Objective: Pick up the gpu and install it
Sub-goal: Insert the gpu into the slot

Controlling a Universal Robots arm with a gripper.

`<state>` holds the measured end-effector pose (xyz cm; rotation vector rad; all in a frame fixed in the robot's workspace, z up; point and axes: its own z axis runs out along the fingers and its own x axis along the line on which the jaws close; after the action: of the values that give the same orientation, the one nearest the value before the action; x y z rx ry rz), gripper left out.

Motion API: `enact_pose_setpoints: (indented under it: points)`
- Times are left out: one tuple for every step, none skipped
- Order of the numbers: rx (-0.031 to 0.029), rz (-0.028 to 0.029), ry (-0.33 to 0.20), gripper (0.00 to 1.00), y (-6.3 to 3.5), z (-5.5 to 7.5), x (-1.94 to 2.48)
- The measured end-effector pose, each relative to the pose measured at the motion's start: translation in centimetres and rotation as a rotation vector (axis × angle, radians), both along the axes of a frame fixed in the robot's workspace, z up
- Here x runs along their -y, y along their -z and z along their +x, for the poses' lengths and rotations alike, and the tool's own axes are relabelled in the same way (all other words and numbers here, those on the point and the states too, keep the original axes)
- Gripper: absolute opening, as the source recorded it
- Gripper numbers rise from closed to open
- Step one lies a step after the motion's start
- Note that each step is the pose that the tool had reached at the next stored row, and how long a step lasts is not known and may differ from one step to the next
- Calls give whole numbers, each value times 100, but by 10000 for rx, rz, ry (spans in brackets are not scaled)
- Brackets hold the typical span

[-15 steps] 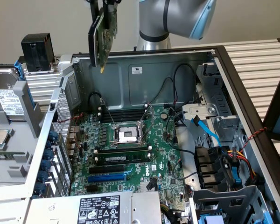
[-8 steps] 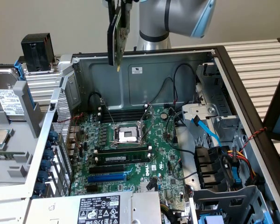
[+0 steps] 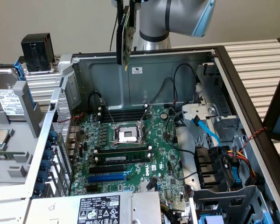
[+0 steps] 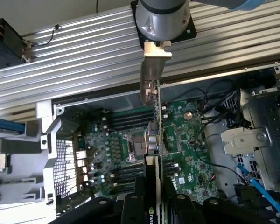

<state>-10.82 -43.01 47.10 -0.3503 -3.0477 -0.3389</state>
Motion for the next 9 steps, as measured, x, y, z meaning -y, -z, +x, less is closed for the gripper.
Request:
enact_pose_setpoints:
  points:
    - [0, 0, 0, 26, 0, 0, 0]
    - [0, 0, 0, 26, 0, 0, 0]
    - [0, 0, 0, 26, 0, 0, 0]
    - [0, 0, 0, 26, 0, 0, 0]
    - [0, 0, 0, 26, 0, 0, 0]
    - [0, 0, 0, 26, 0, 0, 0]
    - [0, 0, 0, 26, 0, 0, 0]
    - [0, 0, 0, 26, 0, 0, 0]
    - [0, 1, 1, 26, 0, 0, 0]
